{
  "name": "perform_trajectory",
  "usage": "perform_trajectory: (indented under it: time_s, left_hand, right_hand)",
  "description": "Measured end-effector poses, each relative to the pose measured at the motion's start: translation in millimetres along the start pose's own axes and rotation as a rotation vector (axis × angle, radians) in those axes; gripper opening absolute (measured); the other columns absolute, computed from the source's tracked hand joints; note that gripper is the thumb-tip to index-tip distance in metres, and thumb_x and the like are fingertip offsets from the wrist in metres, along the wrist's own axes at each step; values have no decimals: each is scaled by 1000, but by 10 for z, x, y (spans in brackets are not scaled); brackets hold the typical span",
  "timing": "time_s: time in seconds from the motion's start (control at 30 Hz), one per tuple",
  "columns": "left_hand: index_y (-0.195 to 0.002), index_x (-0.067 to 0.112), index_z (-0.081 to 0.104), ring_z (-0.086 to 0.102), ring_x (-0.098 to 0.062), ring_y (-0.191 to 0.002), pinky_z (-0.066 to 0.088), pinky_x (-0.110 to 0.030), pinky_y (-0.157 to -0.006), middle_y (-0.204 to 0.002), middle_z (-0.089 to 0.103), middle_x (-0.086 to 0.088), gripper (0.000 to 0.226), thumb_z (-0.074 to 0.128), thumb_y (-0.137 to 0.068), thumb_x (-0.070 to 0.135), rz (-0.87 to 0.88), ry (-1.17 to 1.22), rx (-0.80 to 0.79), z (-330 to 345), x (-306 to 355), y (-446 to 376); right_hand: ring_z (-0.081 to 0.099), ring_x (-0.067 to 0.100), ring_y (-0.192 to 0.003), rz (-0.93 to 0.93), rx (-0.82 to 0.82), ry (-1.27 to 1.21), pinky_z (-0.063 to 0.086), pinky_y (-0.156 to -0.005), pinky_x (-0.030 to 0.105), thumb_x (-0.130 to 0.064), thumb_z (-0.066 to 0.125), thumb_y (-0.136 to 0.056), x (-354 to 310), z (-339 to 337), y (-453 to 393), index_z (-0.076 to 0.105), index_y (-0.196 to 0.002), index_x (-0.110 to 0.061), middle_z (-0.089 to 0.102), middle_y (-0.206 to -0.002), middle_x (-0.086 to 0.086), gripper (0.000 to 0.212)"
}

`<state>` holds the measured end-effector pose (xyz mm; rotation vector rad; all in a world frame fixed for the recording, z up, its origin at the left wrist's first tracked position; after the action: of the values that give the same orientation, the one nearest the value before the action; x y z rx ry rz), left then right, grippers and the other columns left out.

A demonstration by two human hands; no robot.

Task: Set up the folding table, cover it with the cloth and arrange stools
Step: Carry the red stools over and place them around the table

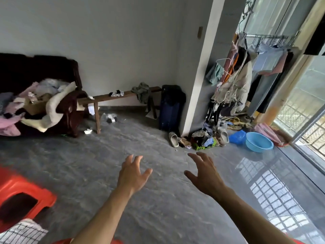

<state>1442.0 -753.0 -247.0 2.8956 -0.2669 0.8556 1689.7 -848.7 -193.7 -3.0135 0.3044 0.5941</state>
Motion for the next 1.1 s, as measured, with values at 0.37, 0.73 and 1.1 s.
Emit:
perform_trajectory:
  time_s: [0.37, 0.73, 1.1]
  left_hand:
    - [-144, 25, 39, 28, -30, -142, 32, -41, -114, -156, 23, -12, 72, 60, -84, 58, -234, -33, 76, -70, -258, -1373]
    - [-149, 22, 33, 17, -24, -148, 20, -34, -118, -160, 19, -13, 75, 59, -87, 56, -581, -38, 234, -651, -1051, -1962]
    - [-146, 17, 38, 24, -28, -145, 18, -33, -116, -154, 29, -17, 72, 62, -87, 52, -721, 39, 348, -1387, -2394, -2881]
  right_hand:
    - [25, 27, -143, -259, -104, 33, 31, -114, 46, -57, 62, -86, -235, 346, -2268, 30, -149, -32, 28, -156, 5, 75]
    - [27, 28, -141, -605, -309, -28, 32, -113, 44, -55, 60, -87, -1510, 942, -3781, 30, -148, -31, 30, -153, 3, 72]
    - [26, 28, -141, -876, -414, 104, 31, -113, 49, -54, 59, -87, -3405, 1868, -4822, 31, -147, -31, 28, -154, 5, 70]
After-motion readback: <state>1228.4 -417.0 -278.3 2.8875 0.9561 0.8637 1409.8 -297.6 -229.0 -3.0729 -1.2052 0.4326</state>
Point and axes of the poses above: each hand's wrist, its own y-axis away from the middle knuckle, its own z-axis out of the palm, x = y × z, the point moved 4 cm from there along -y, towards the middle knuckle
